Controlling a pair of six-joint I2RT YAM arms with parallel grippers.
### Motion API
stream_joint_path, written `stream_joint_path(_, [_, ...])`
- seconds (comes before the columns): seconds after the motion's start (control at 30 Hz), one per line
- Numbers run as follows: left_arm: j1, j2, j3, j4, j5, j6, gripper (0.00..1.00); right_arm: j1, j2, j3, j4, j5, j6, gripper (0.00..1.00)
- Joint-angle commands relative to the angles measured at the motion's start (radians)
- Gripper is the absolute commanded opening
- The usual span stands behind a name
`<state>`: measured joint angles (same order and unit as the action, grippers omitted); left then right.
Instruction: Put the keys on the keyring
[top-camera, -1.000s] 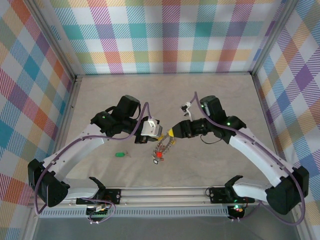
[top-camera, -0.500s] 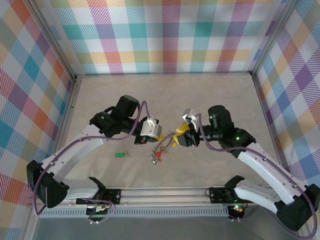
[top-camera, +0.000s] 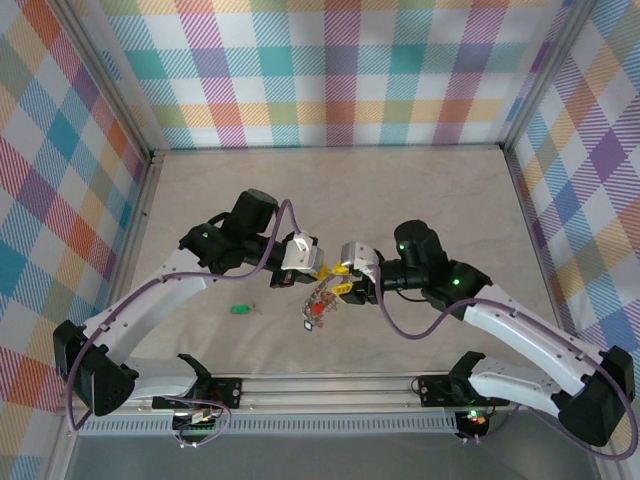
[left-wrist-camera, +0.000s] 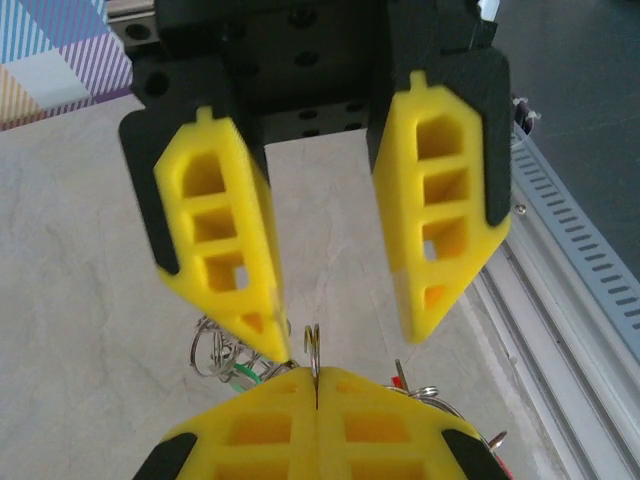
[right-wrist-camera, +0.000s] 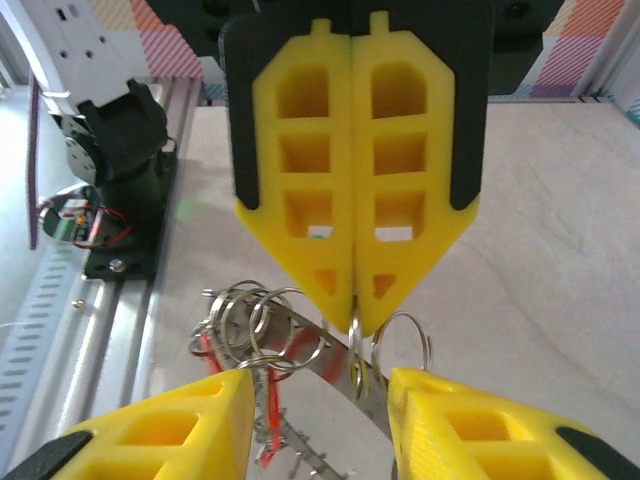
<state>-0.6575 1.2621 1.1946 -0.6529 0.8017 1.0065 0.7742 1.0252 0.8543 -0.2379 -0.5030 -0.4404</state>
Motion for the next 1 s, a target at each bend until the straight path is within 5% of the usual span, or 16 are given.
stream_joint_path(0.0, [0.006,-0.006,0.016,0.017,0.048,0.003,0.0,0.01,0.013,0.035,0.058,0.051,-0.07,0.41])
stream_joint_path(0.47, [0.027,0.033,0.049,0.017,0.035,-0.03,0.0,0.013,0.022,0.03,0.069,0.047,-0.089,0.0])
stream_joint_path(0.97, [0.1,-0.052,-0.073,0.091,0.066,-0.166,0.17,-0.002,-0.027,-0.158,0.459,0.015,0.103,0.0])
